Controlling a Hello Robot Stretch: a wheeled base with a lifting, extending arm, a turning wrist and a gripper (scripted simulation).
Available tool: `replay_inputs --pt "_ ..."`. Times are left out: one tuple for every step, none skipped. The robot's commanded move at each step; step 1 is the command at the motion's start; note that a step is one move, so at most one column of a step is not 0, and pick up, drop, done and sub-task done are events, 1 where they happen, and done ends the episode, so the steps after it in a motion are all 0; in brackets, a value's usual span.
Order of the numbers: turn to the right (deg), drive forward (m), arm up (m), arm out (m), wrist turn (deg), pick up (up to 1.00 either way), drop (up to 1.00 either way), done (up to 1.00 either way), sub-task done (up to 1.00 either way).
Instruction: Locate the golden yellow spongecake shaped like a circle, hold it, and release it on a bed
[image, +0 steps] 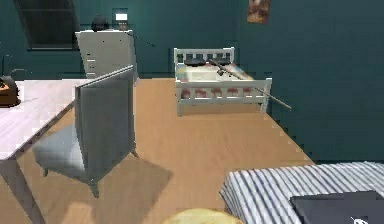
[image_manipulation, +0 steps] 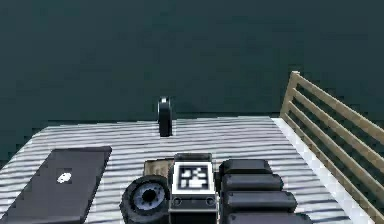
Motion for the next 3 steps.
replay_inputs --pt "-45.0 0.00 0.00 0.00 0.0 0.00 0.00 0.00 0.00" --pt "-45.0 0.00 0.00 0.00 0.0 0.00 0.00 0.00 0.00" --pt "-6.0 0.00 0.00 0.00 0.0 0.00 0.00 0.00 0.00"
